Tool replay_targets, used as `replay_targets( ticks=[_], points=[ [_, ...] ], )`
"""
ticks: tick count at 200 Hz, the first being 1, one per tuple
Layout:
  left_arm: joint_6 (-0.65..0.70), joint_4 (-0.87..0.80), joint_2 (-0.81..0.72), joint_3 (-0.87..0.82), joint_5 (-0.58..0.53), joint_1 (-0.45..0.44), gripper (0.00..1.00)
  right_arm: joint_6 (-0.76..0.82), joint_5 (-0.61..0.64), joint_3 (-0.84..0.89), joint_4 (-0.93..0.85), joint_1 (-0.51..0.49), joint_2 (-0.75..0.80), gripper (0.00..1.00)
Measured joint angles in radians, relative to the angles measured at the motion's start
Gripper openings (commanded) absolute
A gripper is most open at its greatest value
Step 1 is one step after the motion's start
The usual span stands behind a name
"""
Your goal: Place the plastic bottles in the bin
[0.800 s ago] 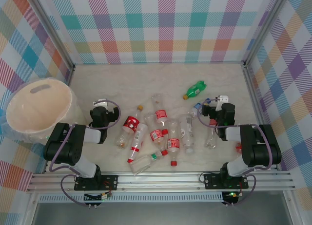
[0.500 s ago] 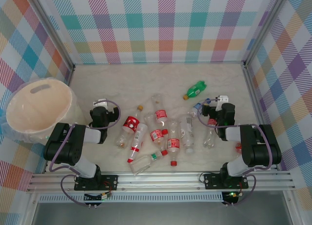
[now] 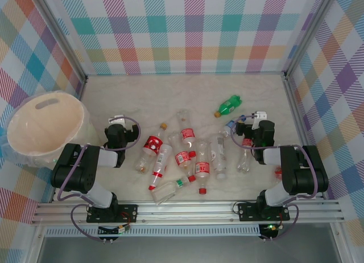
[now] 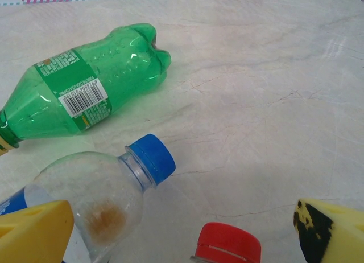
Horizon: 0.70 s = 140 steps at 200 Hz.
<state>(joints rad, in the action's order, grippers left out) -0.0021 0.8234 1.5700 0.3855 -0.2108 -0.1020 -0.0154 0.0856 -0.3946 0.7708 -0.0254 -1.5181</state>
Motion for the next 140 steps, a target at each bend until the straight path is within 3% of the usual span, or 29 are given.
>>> replay_targets(
  ticks=[49, 67, 103, 140],
  points=[
    [0.001, -0.001, 0.0, 0.002, 0.0, 0.0, 1.0, 0.0, -0.004, -0.002, 0.002, 0.0, 0.0, 0.99],
    [0.007, -0.089, -0.039, 0.028, 0.0, 0.0, 1.0, -0.005, -0.002, -0.013, -0.043, 0.0, 0.018, 0.99],
    [0.014, -0.307, -0.235, 0.146, -0.046, -0.03, 1.0, -0.044, 0.012, -0.139, -0.369, 0.0, 0.24, 0.99],
    [-0.034, -0.616, -0.289, 0.368, -0.099, -0.159, 1.0, -0.163, 0.034, -0.423, -0.87, 0.0, 0.394, 0.99]
  ],
)
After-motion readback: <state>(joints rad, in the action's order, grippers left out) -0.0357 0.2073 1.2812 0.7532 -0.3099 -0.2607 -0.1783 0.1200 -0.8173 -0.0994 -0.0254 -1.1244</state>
